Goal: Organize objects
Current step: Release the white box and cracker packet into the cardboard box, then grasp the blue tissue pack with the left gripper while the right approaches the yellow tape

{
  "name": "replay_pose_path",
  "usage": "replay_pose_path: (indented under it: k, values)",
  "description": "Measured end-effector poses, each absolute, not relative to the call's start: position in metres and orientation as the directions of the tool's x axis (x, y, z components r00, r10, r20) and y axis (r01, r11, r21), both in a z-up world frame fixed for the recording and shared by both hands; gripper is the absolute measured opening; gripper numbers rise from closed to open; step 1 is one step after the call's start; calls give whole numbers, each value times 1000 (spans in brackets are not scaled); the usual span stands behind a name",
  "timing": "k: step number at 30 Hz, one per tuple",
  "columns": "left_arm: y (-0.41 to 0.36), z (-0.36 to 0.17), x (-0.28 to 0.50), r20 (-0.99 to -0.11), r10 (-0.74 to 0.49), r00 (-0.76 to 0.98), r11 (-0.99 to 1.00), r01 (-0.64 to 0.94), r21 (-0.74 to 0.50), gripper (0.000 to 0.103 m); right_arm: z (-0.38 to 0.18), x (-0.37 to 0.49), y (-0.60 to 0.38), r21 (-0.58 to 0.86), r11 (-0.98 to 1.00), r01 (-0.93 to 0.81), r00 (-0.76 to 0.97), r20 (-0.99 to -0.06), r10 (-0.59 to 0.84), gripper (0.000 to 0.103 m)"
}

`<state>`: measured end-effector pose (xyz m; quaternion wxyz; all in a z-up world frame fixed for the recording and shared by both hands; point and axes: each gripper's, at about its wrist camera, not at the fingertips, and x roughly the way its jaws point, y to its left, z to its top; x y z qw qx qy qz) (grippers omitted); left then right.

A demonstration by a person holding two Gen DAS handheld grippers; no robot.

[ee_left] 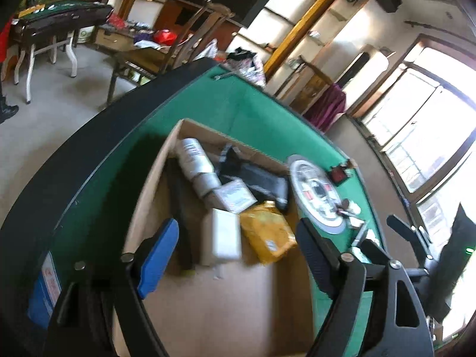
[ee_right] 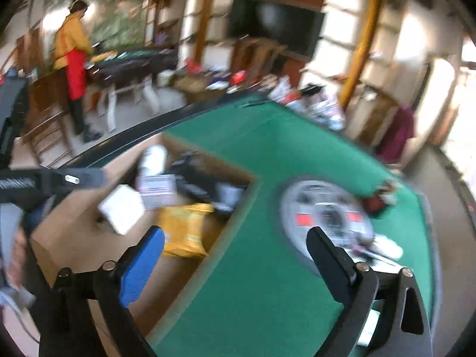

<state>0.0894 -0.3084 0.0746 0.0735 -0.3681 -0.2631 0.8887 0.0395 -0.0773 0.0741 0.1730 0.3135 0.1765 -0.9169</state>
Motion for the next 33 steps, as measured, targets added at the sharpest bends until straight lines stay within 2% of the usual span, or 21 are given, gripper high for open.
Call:
replay_pose_path:
  k: [3, 7, 11, 14, 21, 26, 30, 31, 32, 33]
  values:
    - [-287, 86, 95, -596, 368, -714, -847, 8, -532, 85, 78, 35, -11, -130, -944, 302, -754, -639, -153, 102]
    - [-244, 91, 94, -612, 458, -645, -837, -80, -541, 85, 70, 34, 84, 10, -994, 105, -741, -666, -86, 102]
    - [-192, 88, 95, -621, 539, -569, -820, -187, -540, 85, 61, 55, 159, 16, -997, -69, -748, -663, 41, 102]
    - [-155, 81, 96, -647, 563, -515, -819, -243, -519, 85, 54, 68, 193, 25, -992, -125, -735, -674, 76, 102]
    - [-110, 68, 101, -694, 569, -442, -822, -287, -492, 85, 29, 63, 210, 54, -996, -64, -678, -735, 3, 102]
    - [-100, 82, 113, -708, 521, -476, -852, -338, -400, 85, 4, 40, 187, -2, -1000, 20, -625, -780, -10, 102]
    - [-93, 89, 112, -725, 489, -485, -866, -370, -336, 85, -9, 27, 175, -2, -998, 59, -623, -782, -36, 99]
    - [-91, 90, 111, -728, 485, -485, -867, -375, -327, 85, -11, 26, 173, 0, -997, 72, -622, -782, -45, 90]
    - [-87, 90, 108, -733, 479, -484, -869, -380, -316, 85, -14, 24, 171, 4, -996, 85, -615, -787, -56, 70]
    - [-84, 90, 106, -734, 477, -483, -869, -384, -311, 85, -16, 23, 171, 15, -995, 94, -606, -792, -69, 58]
